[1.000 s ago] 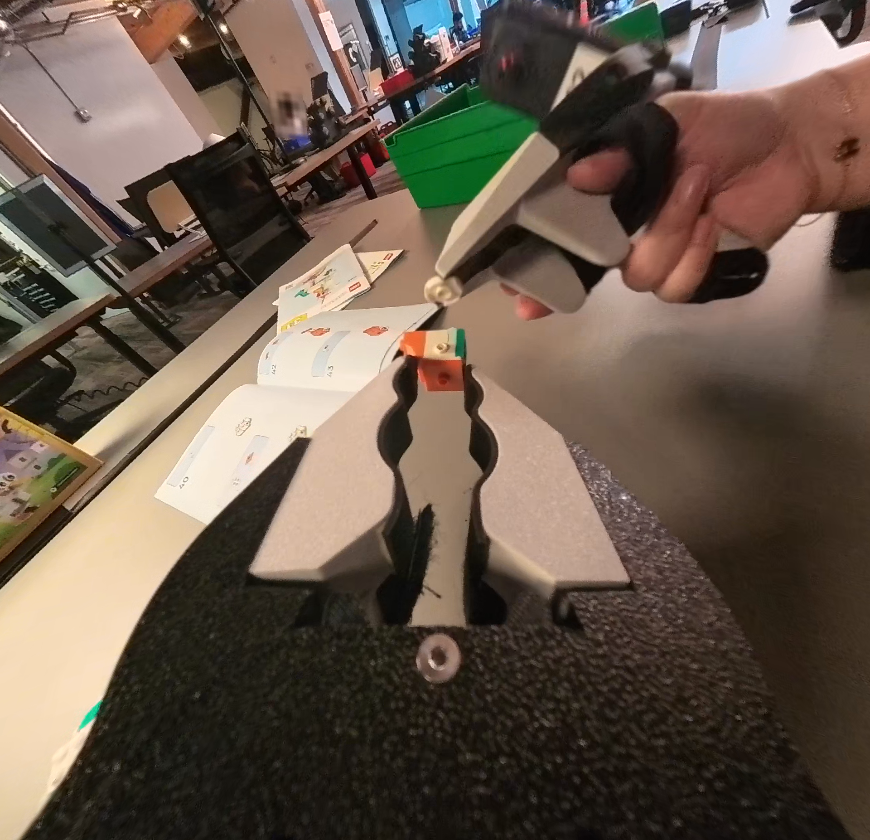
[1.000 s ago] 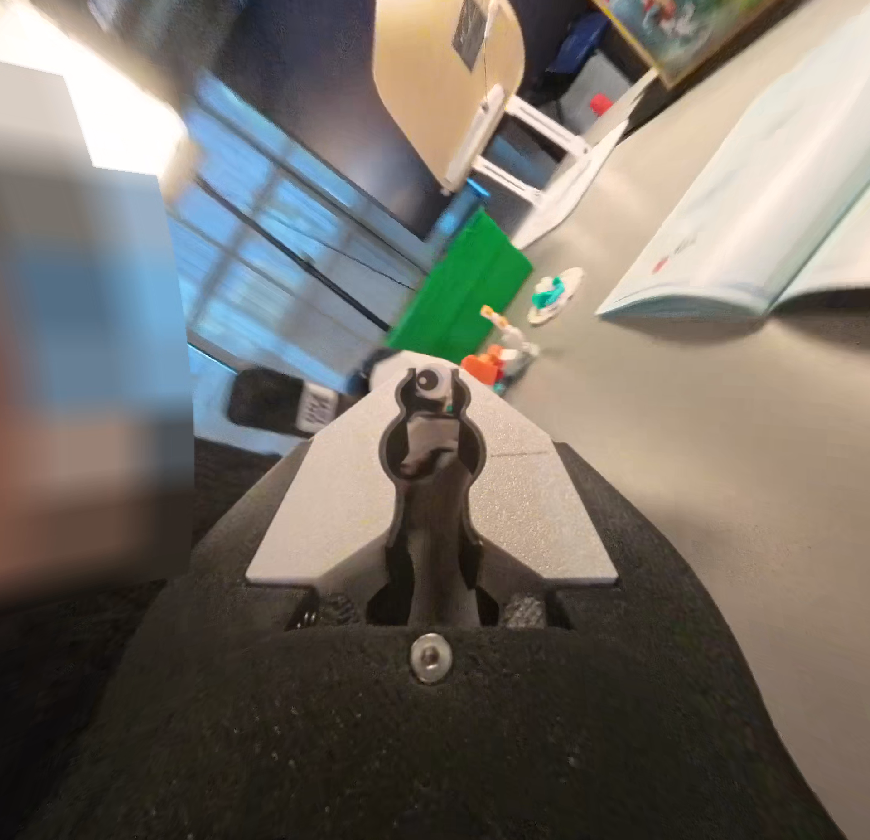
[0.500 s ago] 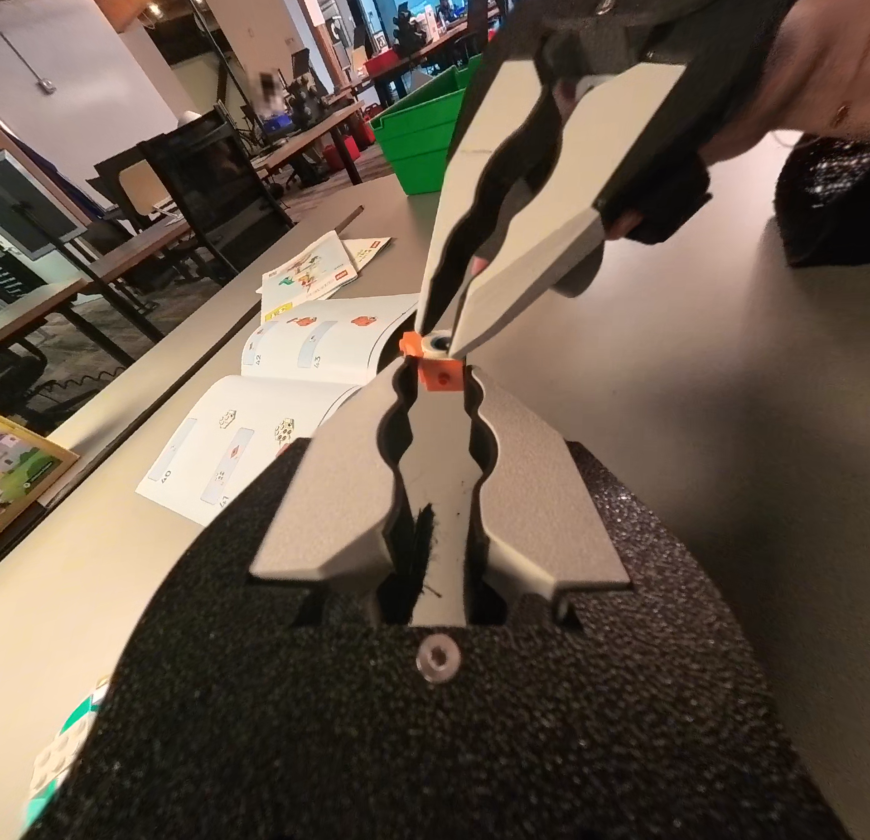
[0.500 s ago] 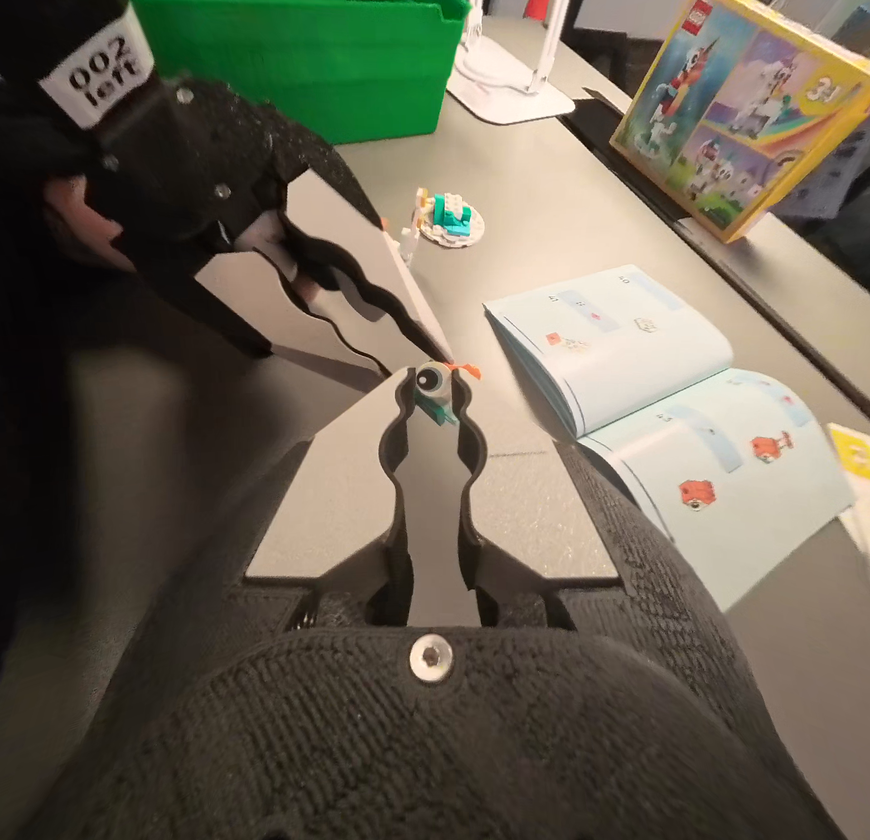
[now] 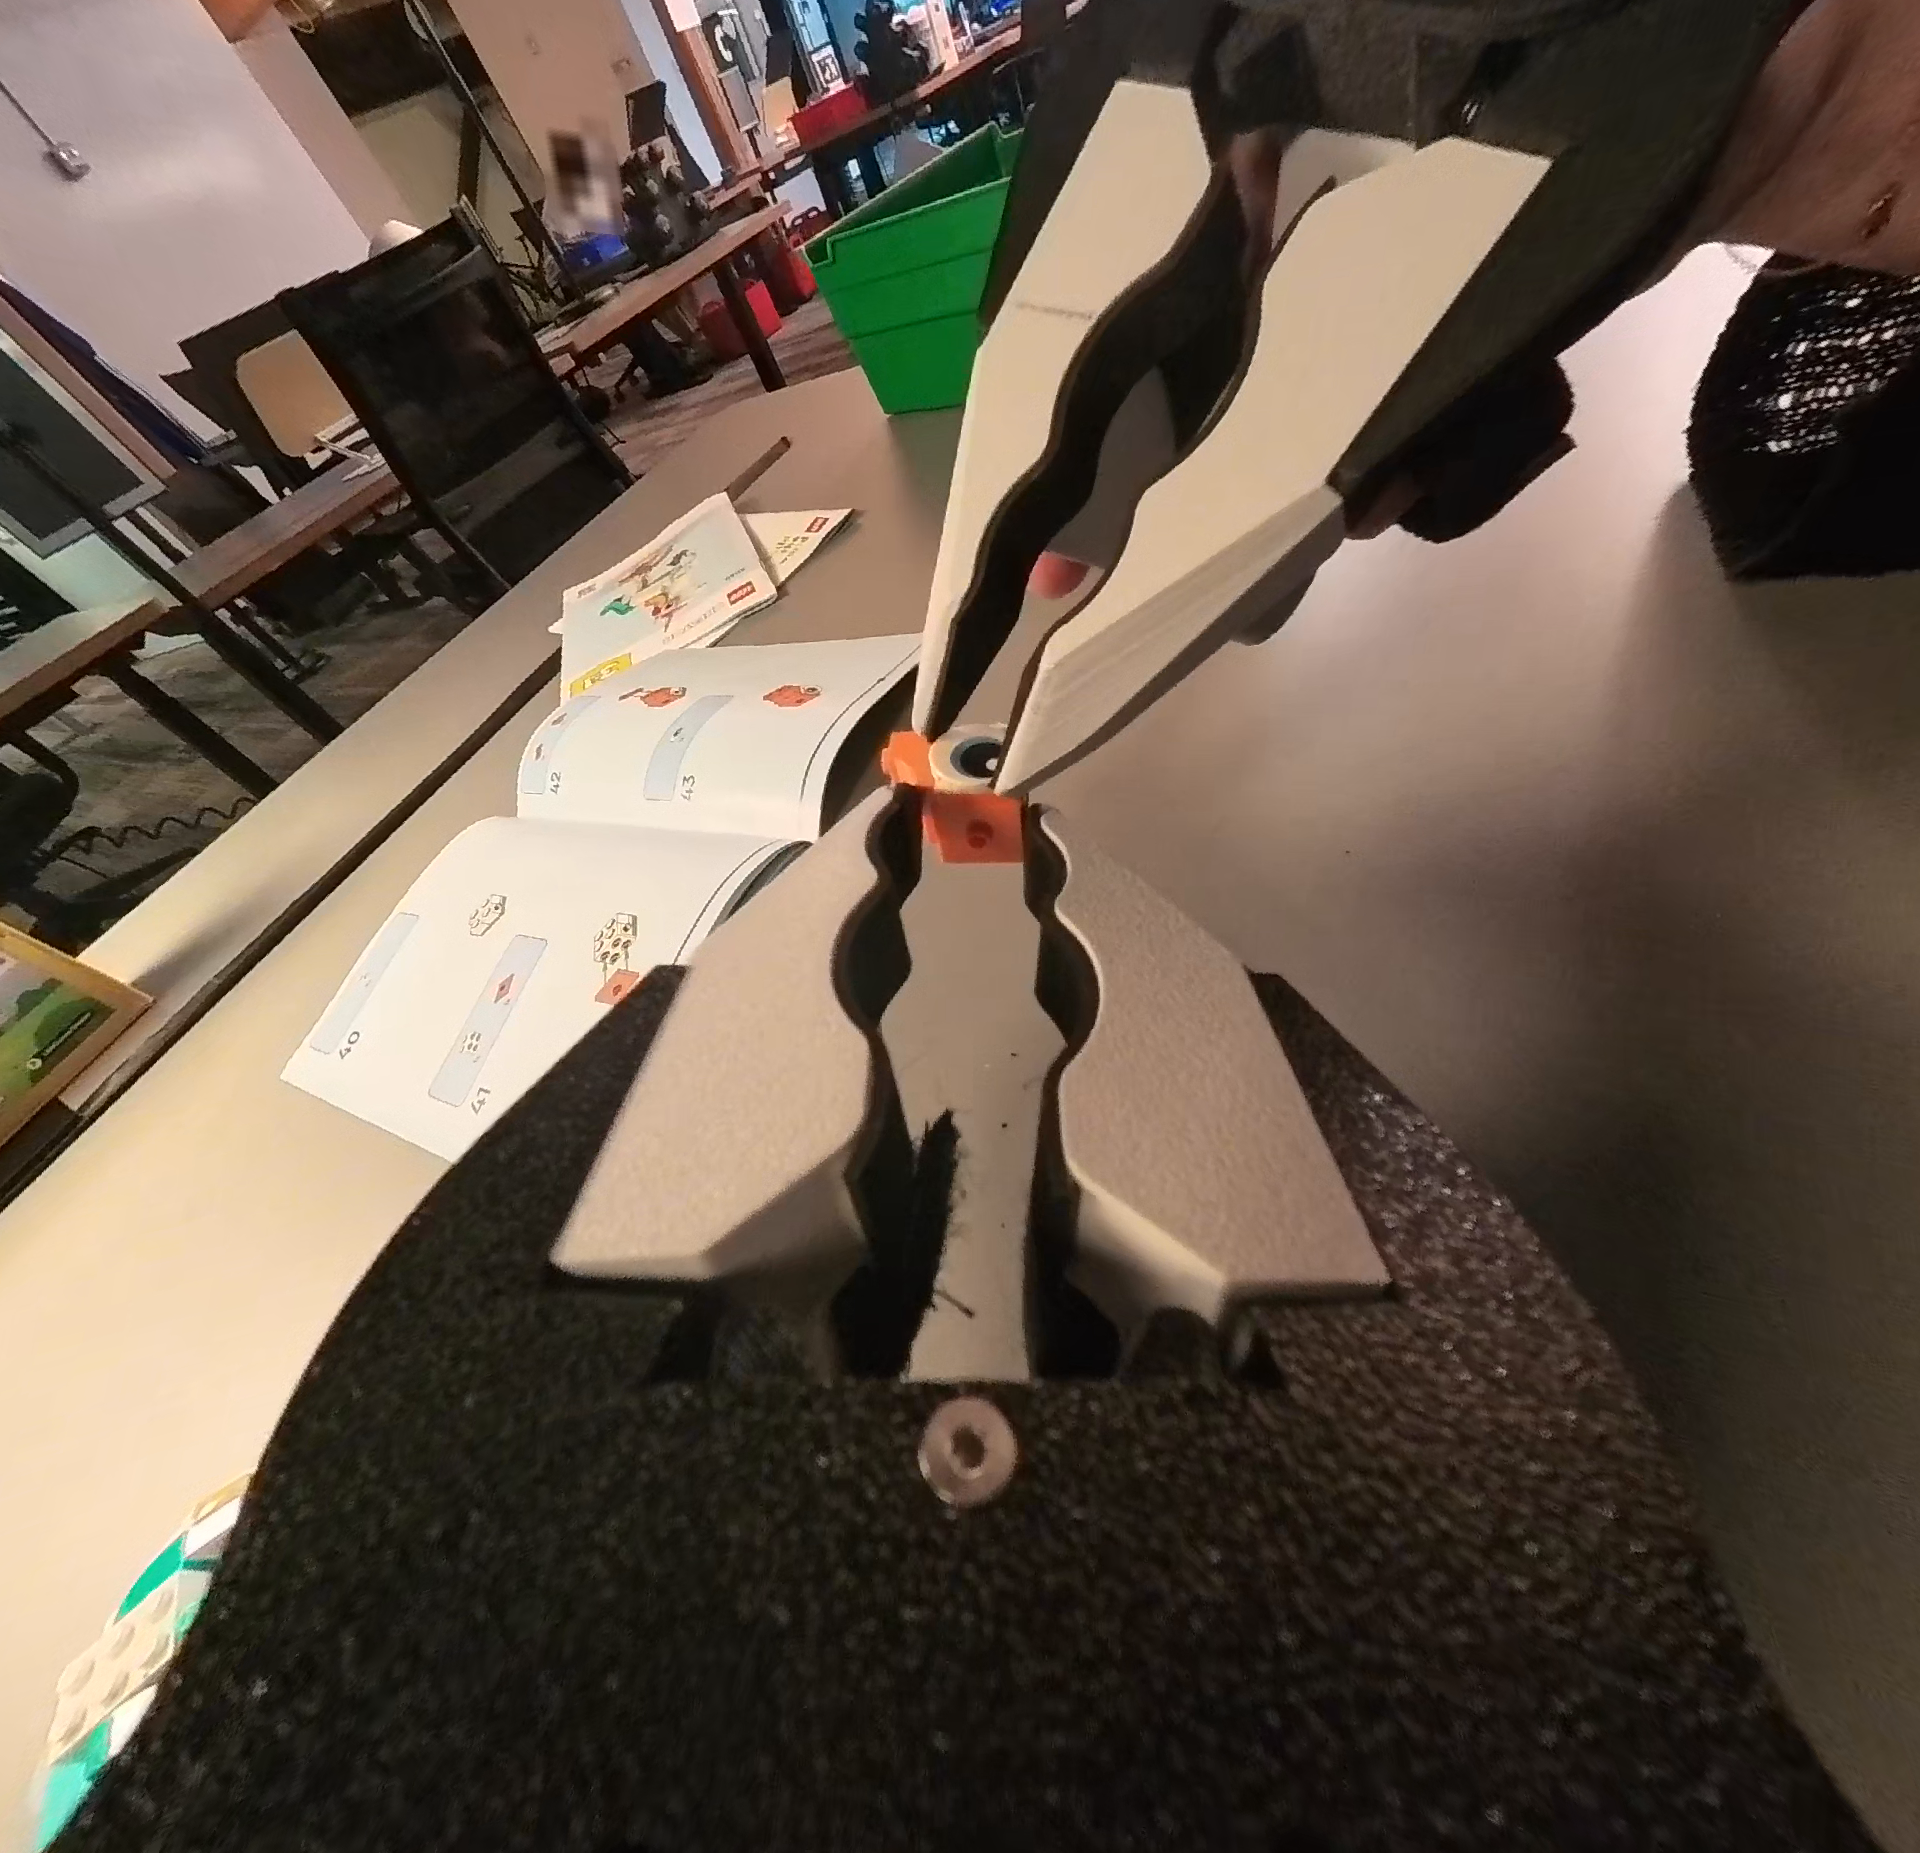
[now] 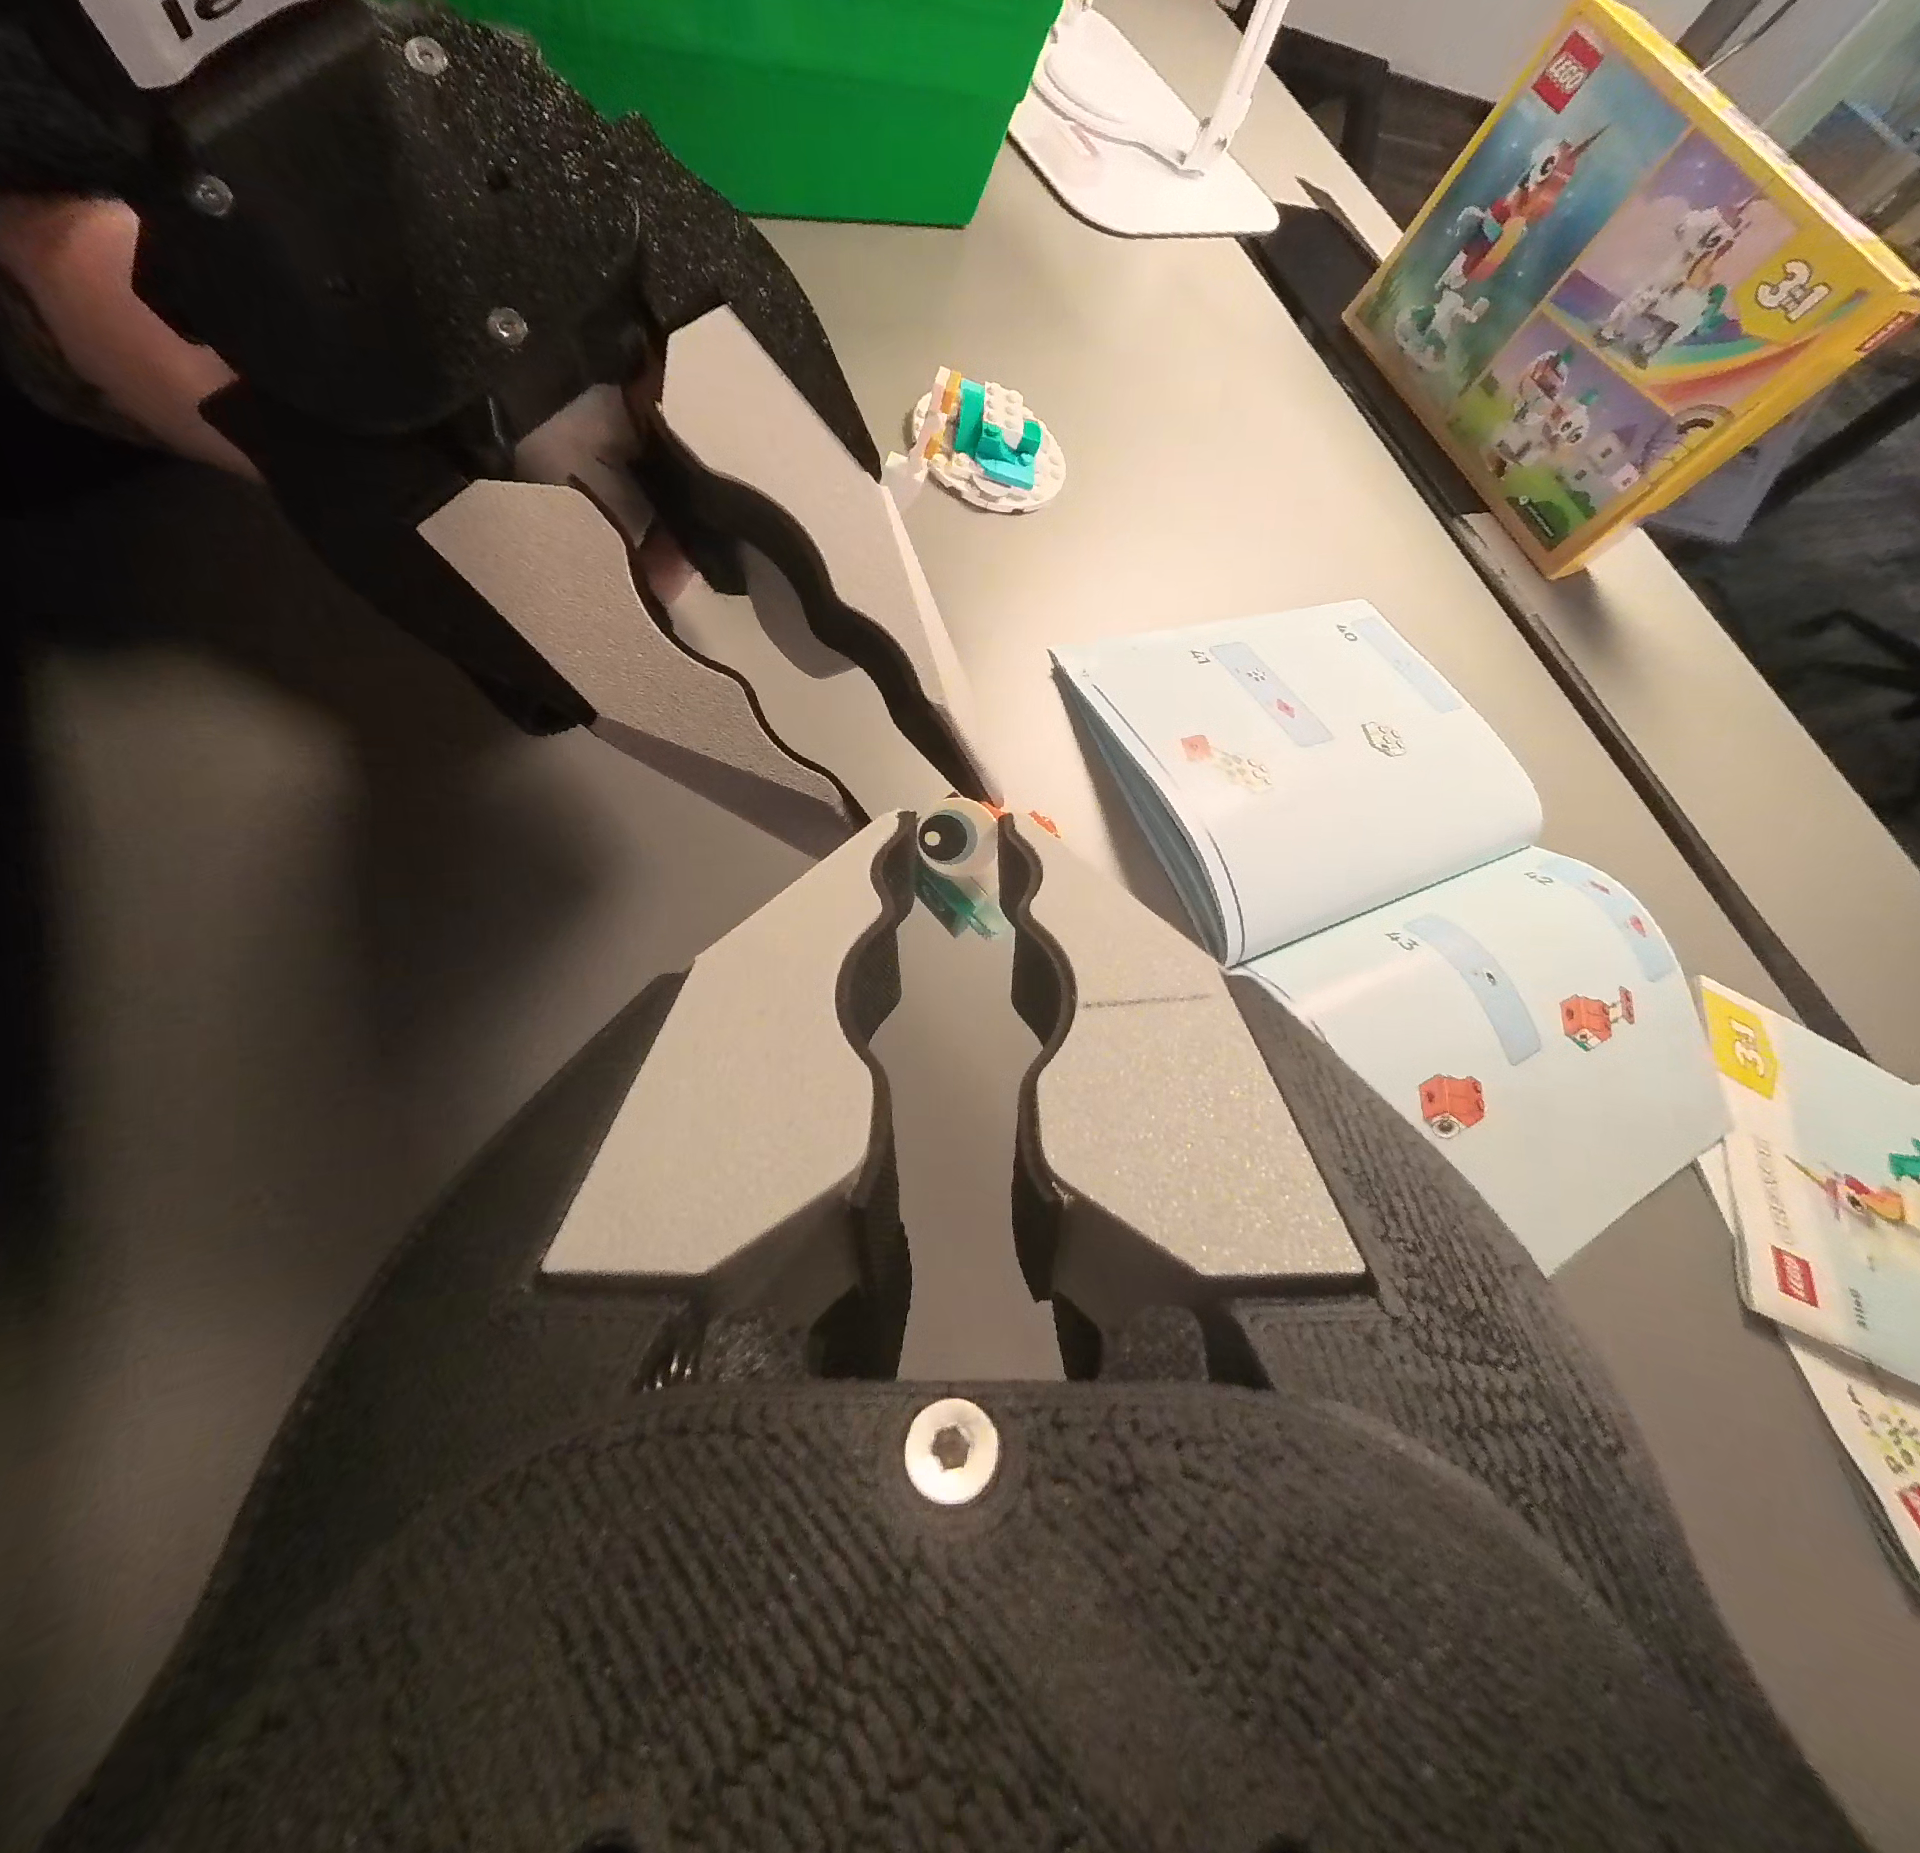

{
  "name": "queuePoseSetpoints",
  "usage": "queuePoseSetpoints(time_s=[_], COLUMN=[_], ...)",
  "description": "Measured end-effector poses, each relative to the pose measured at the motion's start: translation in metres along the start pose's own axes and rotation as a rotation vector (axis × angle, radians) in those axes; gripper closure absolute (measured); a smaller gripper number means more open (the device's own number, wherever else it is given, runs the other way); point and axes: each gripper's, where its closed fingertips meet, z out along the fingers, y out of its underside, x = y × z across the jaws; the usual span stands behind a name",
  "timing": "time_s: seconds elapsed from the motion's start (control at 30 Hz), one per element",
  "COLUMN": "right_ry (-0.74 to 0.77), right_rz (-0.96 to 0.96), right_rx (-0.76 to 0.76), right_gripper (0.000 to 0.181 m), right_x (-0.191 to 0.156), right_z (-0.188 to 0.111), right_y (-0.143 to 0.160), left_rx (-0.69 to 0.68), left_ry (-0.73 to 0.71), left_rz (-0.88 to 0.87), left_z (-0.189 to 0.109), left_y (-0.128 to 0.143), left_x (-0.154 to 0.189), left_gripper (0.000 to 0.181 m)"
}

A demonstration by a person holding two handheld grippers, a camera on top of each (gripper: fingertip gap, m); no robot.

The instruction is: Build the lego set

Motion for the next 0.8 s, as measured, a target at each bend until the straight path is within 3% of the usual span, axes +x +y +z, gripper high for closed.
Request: queuePoseSetpoints(time_s=[0.33, 0.5, 0.67, 0.8], right_ry=[0.003, 0.070, 0.213, 0.326], right_rz=[0.011, -0.010, -0.409, -0.775], right_rx=[-0.005, 0.042, 0.054, 0.062], right_gripper=[0.164, 0.150, 0.127, 0.128], right_x=[0.001, 0.014, 0.021, 0.014], right_z=[0.000, -0.007, -0.003, 0.005], right_y=[0.003, -0.001, 0.016, 0.018], left_rx=[-0.017, -0.053, -0.088, -0.097], left_ry=[0.014, 0.002, 0.002, 0.017], left_rz=[-0.010, -0.034, -0.176, -0.281], left_z=[0.001, 0.002, 0.004, 0.003], left_y=[0.003, 0.010, 0.014, 0.017], left_x=[0.002, -0.003, -0.012, -0.014], left_gripper=[0.164, 0.164, 0.164, 0.164])
